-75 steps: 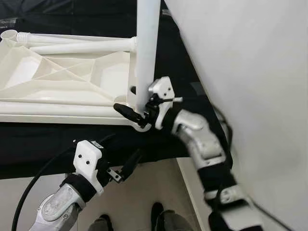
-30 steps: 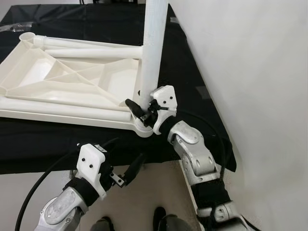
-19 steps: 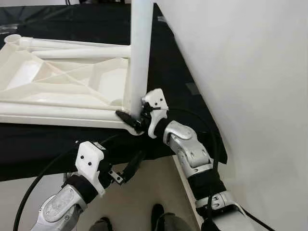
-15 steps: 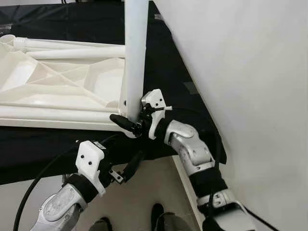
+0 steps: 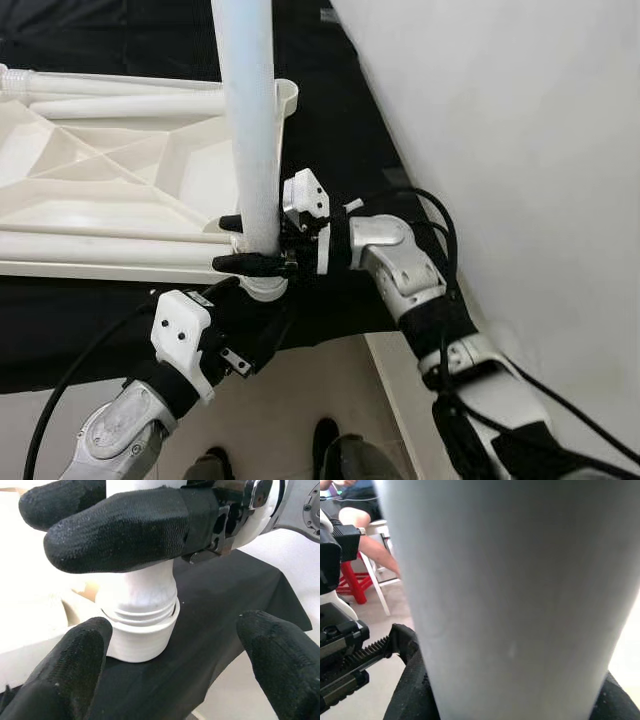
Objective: Building children table
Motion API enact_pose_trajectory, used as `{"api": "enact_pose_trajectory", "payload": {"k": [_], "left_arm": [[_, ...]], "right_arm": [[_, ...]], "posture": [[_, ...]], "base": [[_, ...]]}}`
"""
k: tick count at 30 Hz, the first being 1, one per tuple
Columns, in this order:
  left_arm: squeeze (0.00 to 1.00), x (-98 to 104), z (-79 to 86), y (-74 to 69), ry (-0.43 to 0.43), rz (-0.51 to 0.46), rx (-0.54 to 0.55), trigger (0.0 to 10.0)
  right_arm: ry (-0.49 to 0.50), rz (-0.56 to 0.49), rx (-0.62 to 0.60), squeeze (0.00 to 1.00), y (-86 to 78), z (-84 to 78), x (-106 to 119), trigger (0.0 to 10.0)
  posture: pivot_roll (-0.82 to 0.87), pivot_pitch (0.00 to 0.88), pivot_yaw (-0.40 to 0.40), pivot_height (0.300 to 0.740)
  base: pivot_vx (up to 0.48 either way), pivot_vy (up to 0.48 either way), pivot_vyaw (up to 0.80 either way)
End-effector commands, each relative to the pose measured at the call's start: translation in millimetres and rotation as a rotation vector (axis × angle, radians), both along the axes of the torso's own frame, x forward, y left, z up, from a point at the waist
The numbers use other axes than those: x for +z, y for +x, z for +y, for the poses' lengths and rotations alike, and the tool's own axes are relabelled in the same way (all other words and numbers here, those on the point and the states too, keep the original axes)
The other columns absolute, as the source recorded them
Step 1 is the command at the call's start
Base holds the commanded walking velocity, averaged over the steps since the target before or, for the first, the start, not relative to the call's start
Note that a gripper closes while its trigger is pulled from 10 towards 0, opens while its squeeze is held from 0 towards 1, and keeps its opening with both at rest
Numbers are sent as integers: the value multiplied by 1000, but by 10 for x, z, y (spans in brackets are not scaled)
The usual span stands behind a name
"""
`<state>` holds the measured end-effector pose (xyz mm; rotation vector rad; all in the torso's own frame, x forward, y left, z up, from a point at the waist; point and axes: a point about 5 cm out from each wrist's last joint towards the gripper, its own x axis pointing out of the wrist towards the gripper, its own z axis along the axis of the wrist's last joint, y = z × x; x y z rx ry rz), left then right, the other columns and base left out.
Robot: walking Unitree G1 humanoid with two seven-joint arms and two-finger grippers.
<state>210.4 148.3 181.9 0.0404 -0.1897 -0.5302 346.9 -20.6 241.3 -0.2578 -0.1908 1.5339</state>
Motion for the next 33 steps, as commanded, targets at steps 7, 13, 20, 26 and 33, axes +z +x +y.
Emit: {"api": "enact_pose_trajectory", "payload": {"k": [7, 13, 20, 26, 33], "left_arm": [[0, -53, 51, -40, 19, 31, 17, 10000], [0, -57, 50, -45, 15, 35, 11, 10000], [0, -77, 41, -52, 16, 50, -6, 10000], [0, -82, -15, -29, 9, 50, -25, 10000], [0, -61, 23, -26, 15, 37, -9, 10000]], "right_arm": [[-40, 18, -113, 0, 98, -109, -146, 0], [-57, 85, -393, 0, 179, -362, -344, 0], [-48, 212, -1315, 0, 102, -1060, -977, 0], [49, 127, -1337, 0, 276, -980, -685, 0], [47, 126, -1293, 0, 334, -735, -521, 10000]], "posture": [[153, 310, -121, 740], [133, 323, -127, 740], [97, 330, -103, 740], [112, 324, -112, 740], [128, 317, -115, 740]], "base": [[0, 0, 0], [0, 0, 0], [0, 0, 0], [0, 0, 0], [0, 0, 0]]}}
